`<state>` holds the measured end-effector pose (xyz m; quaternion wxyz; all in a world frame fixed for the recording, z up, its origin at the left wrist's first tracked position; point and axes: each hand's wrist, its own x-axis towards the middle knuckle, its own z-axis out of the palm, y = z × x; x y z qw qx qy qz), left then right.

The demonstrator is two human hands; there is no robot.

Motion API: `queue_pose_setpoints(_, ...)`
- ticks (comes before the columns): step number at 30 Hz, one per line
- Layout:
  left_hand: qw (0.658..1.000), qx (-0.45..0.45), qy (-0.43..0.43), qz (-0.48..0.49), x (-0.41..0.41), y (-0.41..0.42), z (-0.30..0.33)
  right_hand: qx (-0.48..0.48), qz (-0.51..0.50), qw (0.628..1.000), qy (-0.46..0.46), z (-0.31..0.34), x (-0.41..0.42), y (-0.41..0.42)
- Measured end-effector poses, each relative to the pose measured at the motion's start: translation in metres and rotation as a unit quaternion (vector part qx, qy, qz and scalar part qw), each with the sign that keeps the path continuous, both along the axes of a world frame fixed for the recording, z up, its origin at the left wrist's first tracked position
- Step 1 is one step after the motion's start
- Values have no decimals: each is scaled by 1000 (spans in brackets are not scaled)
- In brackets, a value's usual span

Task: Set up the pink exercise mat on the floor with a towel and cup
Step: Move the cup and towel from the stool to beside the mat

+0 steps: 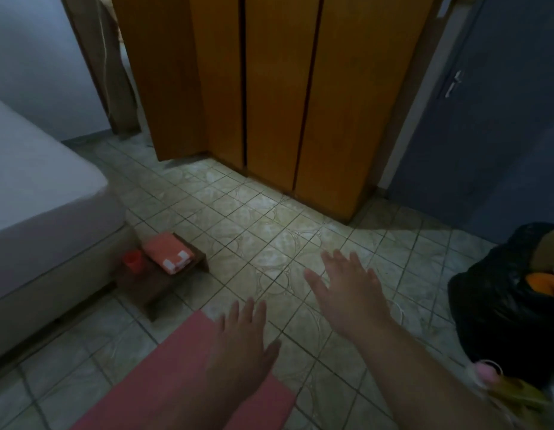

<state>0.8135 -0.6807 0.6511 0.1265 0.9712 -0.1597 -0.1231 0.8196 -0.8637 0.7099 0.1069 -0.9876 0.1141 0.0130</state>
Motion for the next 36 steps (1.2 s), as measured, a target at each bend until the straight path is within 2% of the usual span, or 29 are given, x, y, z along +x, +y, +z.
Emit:
queue_pose_setpoints(4,998,12,-53,13,95,-18,28,35,-12,997,63,-34,14,-2)
queue_pose_setpoints(8,997,-4,-71,36,166,-42,46,72,-25,990,120,-57,28,-5)
queue_pose_setpoints(15,995,-17,-91,48,241,-84,40,40,-25,979,201,-84,87,-31)
queue_pose_setpoints(20,994,-13,-42,103,275,-103,19,44,23,989,140,-67,182,-79)
queue_pose_setpoints(25,987,-4,-4,161,296,-107,-7,-22,119,991,56,-30,307,-92)
queue_pose_setpoints(31,978,-4,28,208,327,-92,-38,-20,211,977,-10,5,456,-37)
queue_pose_setpoints(36,964,-1,60,259,380,-61,-59,-4,280,960,-24,3,539,31)
